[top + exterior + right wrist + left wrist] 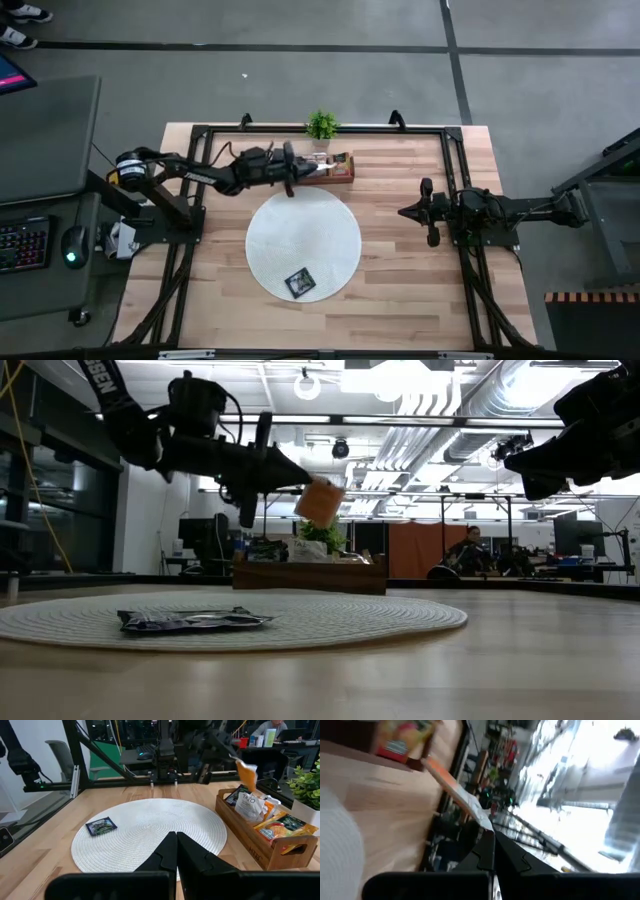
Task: Pick & Place Tea
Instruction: Put the orange tea bag into the middle section of the wooden organizer
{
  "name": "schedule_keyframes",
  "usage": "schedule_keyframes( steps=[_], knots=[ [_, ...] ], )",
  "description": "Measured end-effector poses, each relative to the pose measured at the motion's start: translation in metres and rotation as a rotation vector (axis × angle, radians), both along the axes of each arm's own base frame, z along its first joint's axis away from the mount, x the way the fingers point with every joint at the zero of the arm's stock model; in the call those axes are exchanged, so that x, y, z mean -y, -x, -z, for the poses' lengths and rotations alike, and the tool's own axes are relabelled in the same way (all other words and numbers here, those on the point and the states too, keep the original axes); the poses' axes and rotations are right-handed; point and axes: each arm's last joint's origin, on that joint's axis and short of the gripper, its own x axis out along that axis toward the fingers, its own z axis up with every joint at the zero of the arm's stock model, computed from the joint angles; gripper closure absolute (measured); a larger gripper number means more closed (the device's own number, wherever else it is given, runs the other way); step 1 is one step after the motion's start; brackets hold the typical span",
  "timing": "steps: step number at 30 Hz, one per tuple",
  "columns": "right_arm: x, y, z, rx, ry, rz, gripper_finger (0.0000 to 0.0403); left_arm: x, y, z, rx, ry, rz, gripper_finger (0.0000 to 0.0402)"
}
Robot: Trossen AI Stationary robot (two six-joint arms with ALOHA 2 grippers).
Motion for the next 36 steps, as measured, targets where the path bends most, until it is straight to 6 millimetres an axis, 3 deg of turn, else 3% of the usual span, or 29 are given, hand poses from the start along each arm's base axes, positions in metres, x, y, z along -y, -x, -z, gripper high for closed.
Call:
schedule_keyframes(
  steps=[9, 21, 36],
  knots=[
    [0.000, 0.000, 0.000, 0.000, 0.000, 0.000, 0.0402, 0.015, 0.003, 0.019, -0.015, 0.088, -0.118, 0.0401],
    [0.000, 0.000, 0.000, 0.000, 0.000, 0.000, 0.0402, 0.010, -0.009, 0.044, 0.003, 0.147, -0.160, 0.0401],
    [0.000, 0.000, 0.000, 0.000, 0.000, 0.000, 0.0402, 0.004, -0.013, 0.052, -0.054, 0.196, -0.235, 0.0401]
  ],
)
